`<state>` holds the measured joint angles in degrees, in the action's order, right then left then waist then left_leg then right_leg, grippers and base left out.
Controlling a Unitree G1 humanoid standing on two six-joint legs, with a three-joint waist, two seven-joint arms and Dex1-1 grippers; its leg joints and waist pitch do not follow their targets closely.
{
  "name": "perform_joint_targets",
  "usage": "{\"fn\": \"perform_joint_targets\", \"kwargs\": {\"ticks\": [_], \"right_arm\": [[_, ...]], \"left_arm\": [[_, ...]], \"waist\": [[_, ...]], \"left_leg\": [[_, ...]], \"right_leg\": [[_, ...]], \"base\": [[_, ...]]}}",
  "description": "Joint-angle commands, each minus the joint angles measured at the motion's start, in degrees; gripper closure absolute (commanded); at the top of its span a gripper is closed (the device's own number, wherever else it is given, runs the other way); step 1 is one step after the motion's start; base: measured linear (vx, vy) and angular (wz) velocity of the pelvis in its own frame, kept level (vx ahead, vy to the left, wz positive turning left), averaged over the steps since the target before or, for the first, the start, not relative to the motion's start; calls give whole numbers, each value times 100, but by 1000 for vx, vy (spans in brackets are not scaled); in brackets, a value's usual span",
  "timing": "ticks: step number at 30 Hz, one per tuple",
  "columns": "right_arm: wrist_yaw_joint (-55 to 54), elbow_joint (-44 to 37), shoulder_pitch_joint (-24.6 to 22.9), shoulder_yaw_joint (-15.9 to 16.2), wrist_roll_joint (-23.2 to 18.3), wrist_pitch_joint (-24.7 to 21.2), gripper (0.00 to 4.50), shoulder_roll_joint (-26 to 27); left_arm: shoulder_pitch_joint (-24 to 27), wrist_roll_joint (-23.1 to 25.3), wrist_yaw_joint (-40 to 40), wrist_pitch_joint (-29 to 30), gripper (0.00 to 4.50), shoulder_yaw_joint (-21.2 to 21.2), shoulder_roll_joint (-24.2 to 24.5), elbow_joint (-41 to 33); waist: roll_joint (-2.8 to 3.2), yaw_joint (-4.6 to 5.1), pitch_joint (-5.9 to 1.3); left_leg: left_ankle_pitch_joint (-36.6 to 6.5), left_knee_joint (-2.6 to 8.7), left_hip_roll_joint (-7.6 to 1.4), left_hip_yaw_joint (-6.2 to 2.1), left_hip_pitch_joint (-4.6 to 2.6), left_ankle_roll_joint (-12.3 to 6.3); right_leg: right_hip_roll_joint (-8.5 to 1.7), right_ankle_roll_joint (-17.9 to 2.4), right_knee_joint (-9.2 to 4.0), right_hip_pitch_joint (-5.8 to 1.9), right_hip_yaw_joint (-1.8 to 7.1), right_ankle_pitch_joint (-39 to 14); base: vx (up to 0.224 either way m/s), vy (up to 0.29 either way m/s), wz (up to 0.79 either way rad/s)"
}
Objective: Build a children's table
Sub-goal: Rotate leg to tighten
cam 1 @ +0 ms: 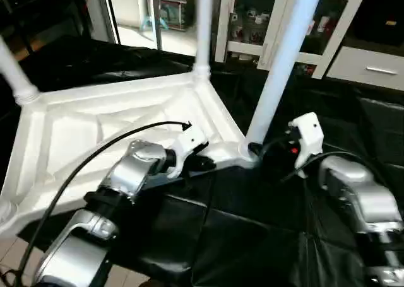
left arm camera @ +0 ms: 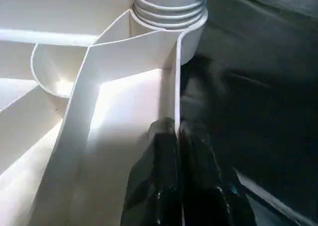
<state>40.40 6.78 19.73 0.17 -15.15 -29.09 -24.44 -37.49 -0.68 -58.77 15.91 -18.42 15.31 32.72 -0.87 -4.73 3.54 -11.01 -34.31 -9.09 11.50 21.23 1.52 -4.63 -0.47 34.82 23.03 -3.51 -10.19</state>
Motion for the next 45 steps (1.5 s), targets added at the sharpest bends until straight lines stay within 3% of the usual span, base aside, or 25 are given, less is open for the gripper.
{"fn": "perform_joint_targets", "kwargs": {"ticks": [1,4,6,11,15,35,43,45], "right_arm": [[1030,-223,-232,231,-163,69,13,-565],[1694,-233,-408,429,-145,278,13,-966],[1992,-213,-458,519,-151,355,13,-1104],[2285,-245,-526,635,-158,485,13,-1228],[2467,-249,-521,668,-233,501,13,-1227],[2686,-71,-524,865,-17,646,189,-1315],[2783,-56,-547,941,0,671,214,-1339],[2398,64,-508,885,72,604,216,-1118]], "left_arm": [[228,-400,-782,-100,450,-203,64,-432],[348,-519,-1207,-3,450,-306,177,-775],[396,-535,-1316,39,450,-357,198,-898],[489,-529,-1382,82,450,-404,210,-1052],[573,-514,-1457,178,450,-411,236,-1222],[614,-472,-1597,371,450,-474,322,-1333],[624,-449,-1634,471,450,-484,366,-1363],[587,-377,-1348,574,450,-397,279,-1248]], "waist": [[-63,-36,-367],[-79,-102,-369],[-88,-107,-357],[-96,-140,-336],[-82,-138,-355],[-78,-142,-370],[-81,-142,-378],[-57,-143,-379]], "left_leg": [[-1219,435,-470,-205,-110,-195],[-1060,419,-470,-186,-104,-297],[-1095,422,-466,-190,-101,-314],[-1427,443,-486,-199,-153,-163],[-1299,445,-484,-205,-118,-194],[-1187,423,-473,-194,-114,-257],[-1119,415,-470,-194,-113,-275],[-1090,410,-467,-192,-109,-282]], "right_leg": [[-518,-1235,-445,-276,322,-1357],[-520,-1312,-421,-261,324,-1191],[-519,-1317,-438,-250,314,-1362],[-528,-1164,-505,-200,310,-2013],[-529,-1179,-466,-226,300,-1778],[-517,-1266,-447,-243,290,-1579],[-515,-1288,-432,-250,290,-1471],[-519,-1311,-431,-250,292,-1424]], "base": [[0,0,0],[0,0,0],[0,0,0],[0,0,0],[0,0,0],[0,0,0],[0,0,0],[0,0,0]]}}
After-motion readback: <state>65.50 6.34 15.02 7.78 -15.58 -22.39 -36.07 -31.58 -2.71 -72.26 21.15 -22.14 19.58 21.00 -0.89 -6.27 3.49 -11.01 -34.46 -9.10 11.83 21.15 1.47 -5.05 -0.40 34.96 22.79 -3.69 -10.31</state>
